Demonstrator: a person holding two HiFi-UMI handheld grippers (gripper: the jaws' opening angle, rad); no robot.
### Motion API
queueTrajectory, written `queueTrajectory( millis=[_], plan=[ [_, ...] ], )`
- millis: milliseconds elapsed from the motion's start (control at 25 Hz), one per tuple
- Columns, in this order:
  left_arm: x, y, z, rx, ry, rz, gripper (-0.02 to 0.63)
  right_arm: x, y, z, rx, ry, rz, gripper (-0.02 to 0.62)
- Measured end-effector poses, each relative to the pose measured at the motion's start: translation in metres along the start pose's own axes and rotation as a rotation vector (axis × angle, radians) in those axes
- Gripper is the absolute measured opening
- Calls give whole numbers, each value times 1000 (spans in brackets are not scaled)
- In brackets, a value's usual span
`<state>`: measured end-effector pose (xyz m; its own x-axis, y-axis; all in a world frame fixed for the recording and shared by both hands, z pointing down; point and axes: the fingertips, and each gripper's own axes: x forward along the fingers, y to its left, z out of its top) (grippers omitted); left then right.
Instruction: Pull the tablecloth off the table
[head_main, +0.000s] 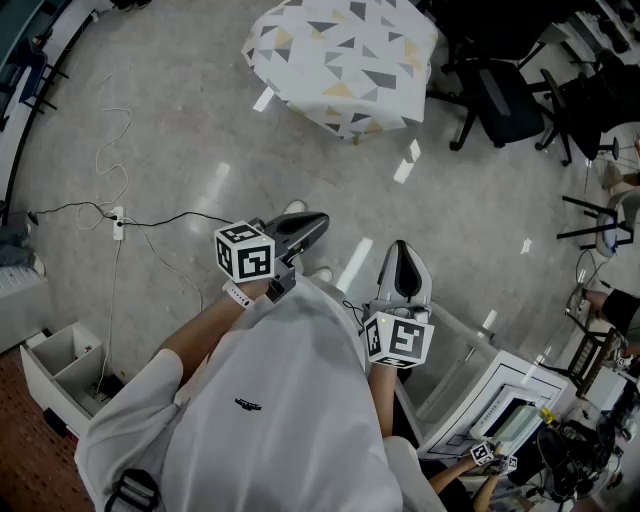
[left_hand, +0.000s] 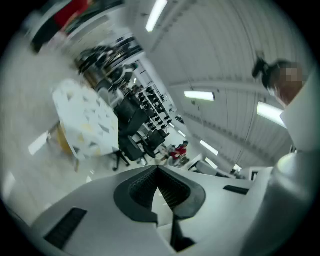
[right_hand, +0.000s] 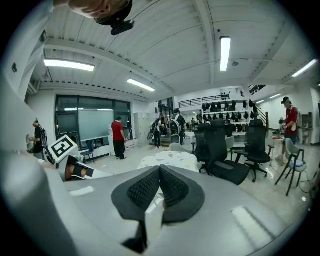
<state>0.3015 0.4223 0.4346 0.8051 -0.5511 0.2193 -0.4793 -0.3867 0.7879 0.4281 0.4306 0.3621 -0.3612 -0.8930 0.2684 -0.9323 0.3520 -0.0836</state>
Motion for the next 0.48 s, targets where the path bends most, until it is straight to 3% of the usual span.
queueTrajectory(
  millis=[80, 160, 320, 480],
  plan=[
    [-25, -20, 21, 224, -53, 72, 6, 9, 21, 13, -17, -46, 49, 14],
    [-44, -37, 39, 350, -106, 83, 6, 20, 42, 22, -45, -70, 91, 14],
    [-80, -42, 66, 524, -141, 131, 6, 40, 82, 32, -71, -78, 131, 14],
    [-113, -28, 98, 565, -186, 169, 6, 60, 114, 40, -63, -89, 135, 14]
  ],
)
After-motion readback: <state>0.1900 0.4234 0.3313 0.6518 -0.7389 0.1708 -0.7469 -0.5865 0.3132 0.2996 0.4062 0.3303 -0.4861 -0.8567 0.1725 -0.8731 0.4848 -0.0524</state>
